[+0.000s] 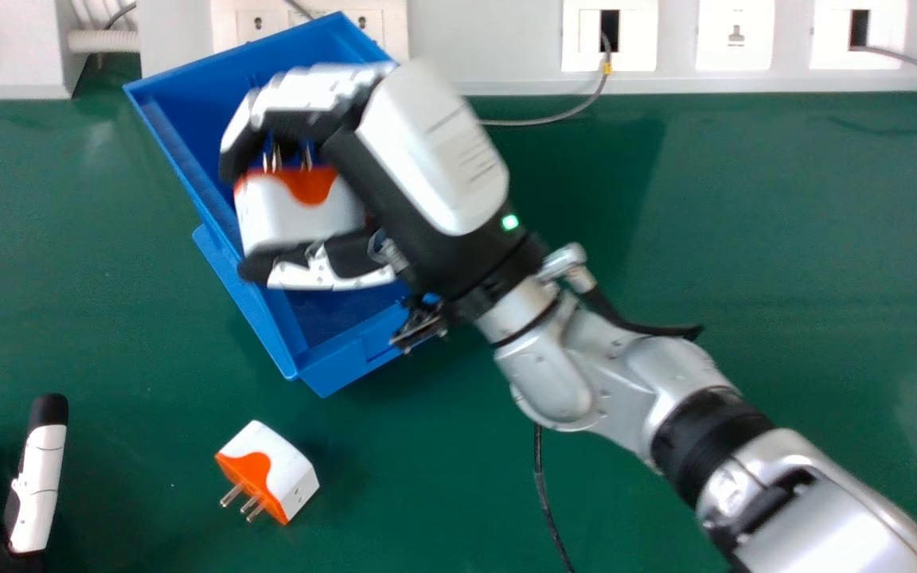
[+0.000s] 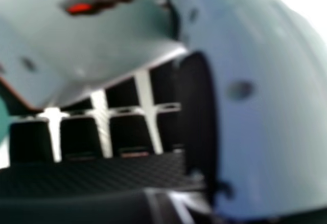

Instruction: Pick all objects and put in blue box

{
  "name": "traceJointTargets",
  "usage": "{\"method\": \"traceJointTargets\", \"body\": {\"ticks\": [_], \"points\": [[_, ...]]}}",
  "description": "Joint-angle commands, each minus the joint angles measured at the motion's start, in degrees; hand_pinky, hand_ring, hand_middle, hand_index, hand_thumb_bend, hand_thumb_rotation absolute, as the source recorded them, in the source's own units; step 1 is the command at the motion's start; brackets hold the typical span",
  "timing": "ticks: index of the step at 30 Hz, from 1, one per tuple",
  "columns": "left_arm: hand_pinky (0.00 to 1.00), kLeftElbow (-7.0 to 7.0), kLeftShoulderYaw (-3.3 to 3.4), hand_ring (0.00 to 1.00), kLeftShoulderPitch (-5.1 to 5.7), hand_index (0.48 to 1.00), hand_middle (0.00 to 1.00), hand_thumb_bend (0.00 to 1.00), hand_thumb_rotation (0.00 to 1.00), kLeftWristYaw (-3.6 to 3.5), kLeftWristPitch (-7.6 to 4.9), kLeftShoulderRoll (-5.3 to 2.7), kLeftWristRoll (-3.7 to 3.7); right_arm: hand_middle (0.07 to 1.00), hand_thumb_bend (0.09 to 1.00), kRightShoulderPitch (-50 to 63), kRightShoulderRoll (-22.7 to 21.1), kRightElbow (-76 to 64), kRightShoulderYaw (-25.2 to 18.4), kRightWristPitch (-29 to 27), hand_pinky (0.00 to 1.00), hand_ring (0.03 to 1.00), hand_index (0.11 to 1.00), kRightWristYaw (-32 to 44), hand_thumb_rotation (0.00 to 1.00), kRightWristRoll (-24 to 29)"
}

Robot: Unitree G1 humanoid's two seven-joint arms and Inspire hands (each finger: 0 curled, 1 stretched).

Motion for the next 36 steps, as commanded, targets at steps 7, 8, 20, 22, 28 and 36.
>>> {"method": "traceJointTargets", "body": {"ticks": [7,8,20,22,28,36], "points": [[0.99,2.45,0.75,0.97,1.41,1.000,0.97,0.93,0.92,-0.47,3.70,-0.75,-1.31,0.485,0.500,-6.0,0.7,4.8,0.3,5.2,0.35,0.445,0.494,3.4,0.00,3.4],[0.99,2.47,0.79,0.97,1.37,1.000,0.97,0.93,0.92,-0.45,3.71,-0.75,-1.29,0.485,0.500,-6.1,0.6,4.8,0.3,5.3,0.35,0.445,0.494,3.5,0.00,3.6],[0.99,2.91,0.37,0.97,1.19,1.000,0.96,0.94,0.93,0.34,4.22,-0.30,-0.46,0.511,0.499,-7.7,-0.1,4.3,1.1,7.2,0.36,0.447,0.475,1.0,0.00,3.8],[0.98,2.85,0.39,0.97,1.17,1.000,0.97,0.94,0.93,0.28,4.25,-0.36,-0.54,0.506,0.500,-8.0,-0.1,4.3,1.2,7.5,0.35,0.440,0.479,1.2,0.00,4.0],[0.98,2.96,0.68,0.97,0.99,1.000,0.97,0.94,0.93,-0.30,4.18,-0.57,-0.99,0.506,0.500,-8.9,-0.3,4.4,1.7,8.4,0.35,0.439,0.480,0.8,0.00,4.0],[0.99,2.97,0.53,0.98,1.00,1.000,0.98,0.93,0.93,0.16,3.90,-0.47,-0.47,0.875,0.746,-8.6,-0.1,3.6,4.4,14.0,0.59,0.795,0.756,-0.4,0.00,2.8]]}}
